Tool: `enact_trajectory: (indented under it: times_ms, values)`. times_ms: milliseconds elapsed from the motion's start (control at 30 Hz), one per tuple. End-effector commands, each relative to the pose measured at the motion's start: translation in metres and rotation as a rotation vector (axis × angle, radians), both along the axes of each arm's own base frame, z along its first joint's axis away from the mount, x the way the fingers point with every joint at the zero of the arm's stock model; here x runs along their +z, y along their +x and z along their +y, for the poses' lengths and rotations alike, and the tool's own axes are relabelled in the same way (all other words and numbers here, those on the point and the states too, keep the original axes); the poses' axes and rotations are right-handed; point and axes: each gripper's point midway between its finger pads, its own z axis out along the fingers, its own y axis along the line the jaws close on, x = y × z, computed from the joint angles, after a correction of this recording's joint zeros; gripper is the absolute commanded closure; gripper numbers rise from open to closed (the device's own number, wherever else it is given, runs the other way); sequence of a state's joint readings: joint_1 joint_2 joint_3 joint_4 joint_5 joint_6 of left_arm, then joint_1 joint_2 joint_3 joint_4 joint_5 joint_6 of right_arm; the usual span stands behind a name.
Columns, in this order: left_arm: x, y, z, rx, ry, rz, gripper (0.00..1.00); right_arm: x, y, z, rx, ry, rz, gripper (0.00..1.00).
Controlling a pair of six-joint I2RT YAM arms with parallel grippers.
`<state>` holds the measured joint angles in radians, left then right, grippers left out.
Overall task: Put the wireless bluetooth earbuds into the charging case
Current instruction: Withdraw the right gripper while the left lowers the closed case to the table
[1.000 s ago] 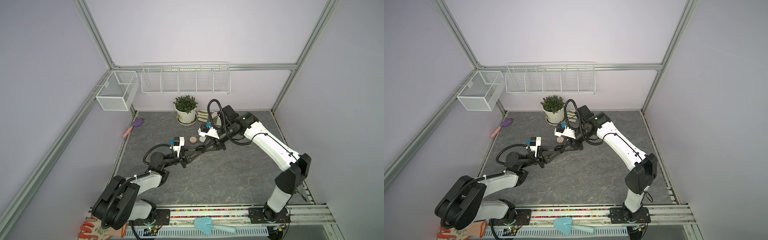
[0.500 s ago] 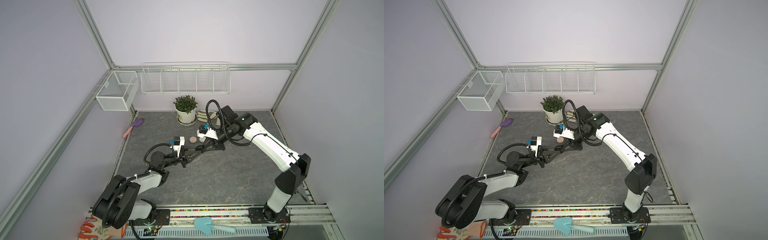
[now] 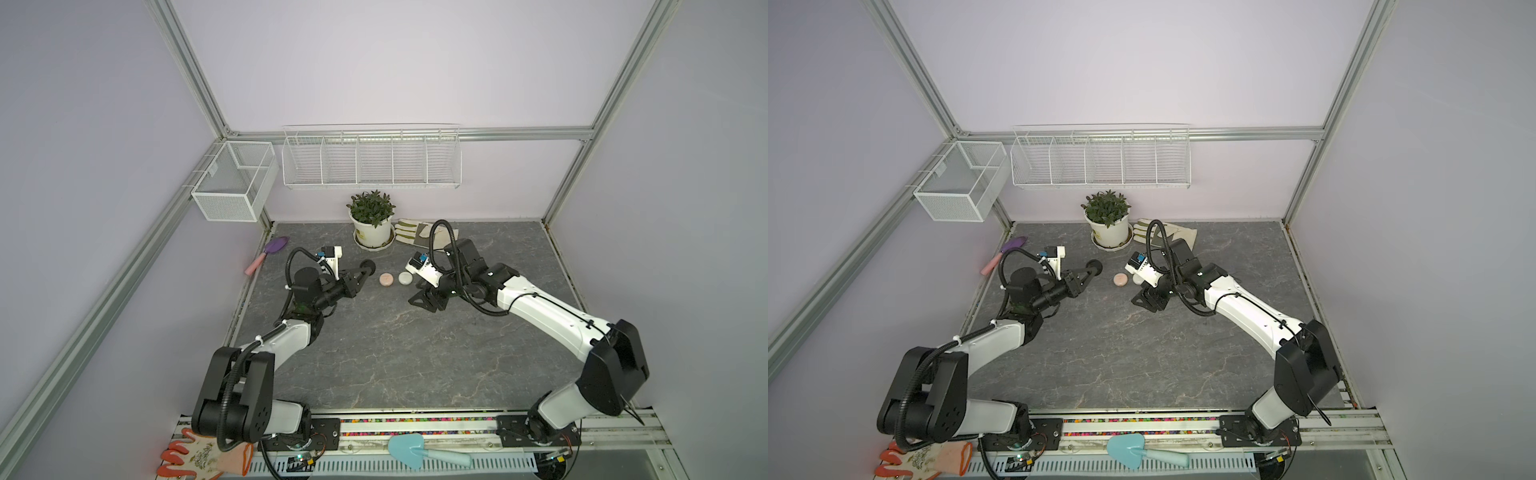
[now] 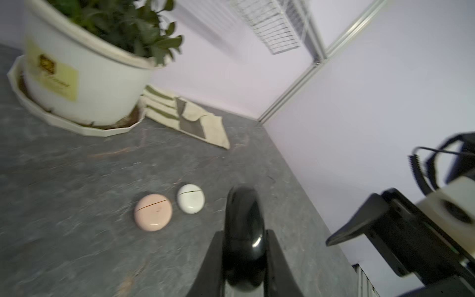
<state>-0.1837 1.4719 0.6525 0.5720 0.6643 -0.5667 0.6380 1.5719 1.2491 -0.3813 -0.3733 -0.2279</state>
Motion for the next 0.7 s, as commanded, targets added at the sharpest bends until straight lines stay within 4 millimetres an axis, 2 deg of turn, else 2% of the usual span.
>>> enact_trajectory:
  times_ms: [0,100,233,400,667]
  values:
    - [-0.078,0.016,0.009,-0.005,0.053,0.315,1.0,0.012,0.055,-0.004,-0.249,0.086,-0.062,0.39]
    - [-0.11,0.036,-0.002,-0.055,0.019,0.446,1.0,0.002,0.066,-0.012,-0.297,0.082,-0.049,0.4]
    - [-0.132,0.045,-0.002,-0.054,0.074,0.501,1.0,-0.007,0.07,-0.018,-0.316,0.071,-0.026,0.4]
    - [-0.144,0.051,-0.006,-0.057,0.114,0.539,1.0,-0.019,0.073,-0.016,-0.319,0.074,0.021,0.4]
    - [-0.155,0.06,-0.012,-0.041,0.125,0.543,1.0,-0.019,0.073,-0.019,-0.322,0.067,0.036,0.4]
